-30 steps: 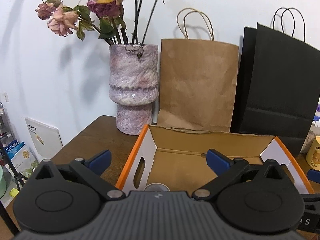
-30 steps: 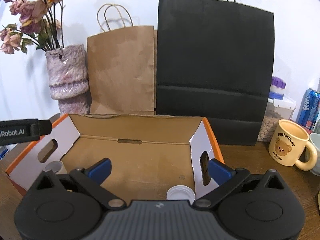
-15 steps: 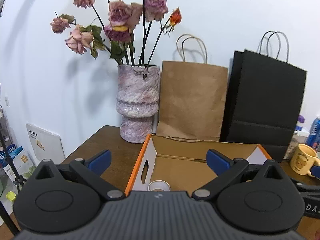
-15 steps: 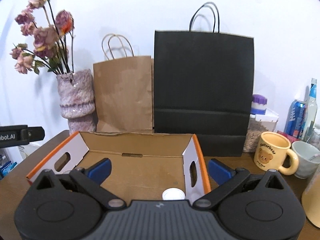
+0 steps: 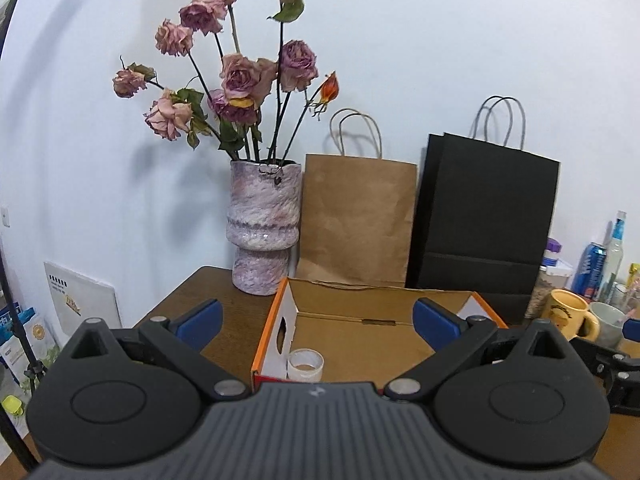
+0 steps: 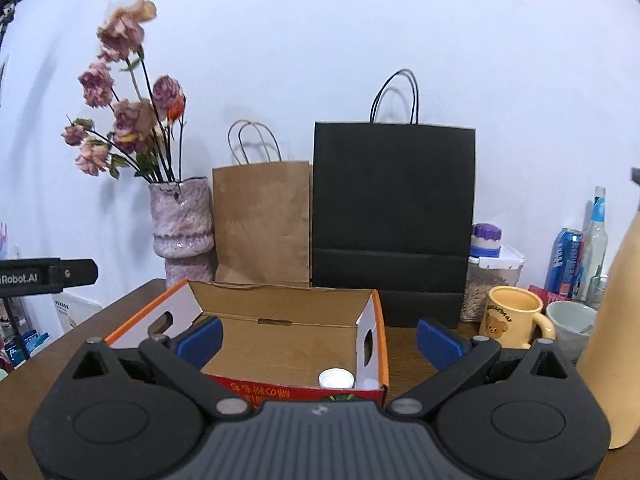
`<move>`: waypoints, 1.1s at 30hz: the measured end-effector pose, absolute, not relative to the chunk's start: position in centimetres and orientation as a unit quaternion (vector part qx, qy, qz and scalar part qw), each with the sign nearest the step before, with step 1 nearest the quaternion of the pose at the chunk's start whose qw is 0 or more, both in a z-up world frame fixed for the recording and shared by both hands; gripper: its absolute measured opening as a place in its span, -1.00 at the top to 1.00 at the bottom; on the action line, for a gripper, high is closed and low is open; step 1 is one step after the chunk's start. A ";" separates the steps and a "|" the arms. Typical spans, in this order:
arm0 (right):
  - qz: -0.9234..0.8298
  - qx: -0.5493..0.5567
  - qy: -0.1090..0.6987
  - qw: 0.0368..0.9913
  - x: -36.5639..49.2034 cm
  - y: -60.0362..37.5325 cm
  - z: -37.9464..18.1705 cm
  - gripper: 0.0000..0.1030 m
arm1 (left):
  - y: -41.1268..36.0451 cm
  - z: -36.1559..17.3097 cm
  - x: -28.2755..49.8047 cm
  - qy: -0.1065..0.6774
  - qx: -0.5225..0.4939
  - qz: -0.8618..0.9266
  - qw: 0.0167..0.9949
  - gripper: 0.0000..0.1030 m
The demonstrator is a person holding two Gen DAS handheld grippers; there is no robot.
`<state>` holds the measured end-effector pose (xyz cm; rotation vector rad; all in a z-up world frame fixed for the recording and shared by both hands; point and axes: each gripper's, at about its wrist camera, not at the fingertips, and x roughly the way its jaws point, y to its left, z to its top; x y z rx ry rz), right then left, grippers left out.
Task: Organize rigid objects
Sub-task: 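Withdraw both grippers from the box toward the remaining objects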
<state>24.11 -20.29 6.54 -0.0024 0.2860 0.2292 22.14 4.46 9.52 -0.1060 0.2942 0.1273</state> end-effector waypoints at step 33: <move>0.062 -0.025 0.235 0.970 11.8 -30.9 -2.0 -1.00 | 2.4 2.4 12.8 0.214 -0.016 0.017 0.977 -1.00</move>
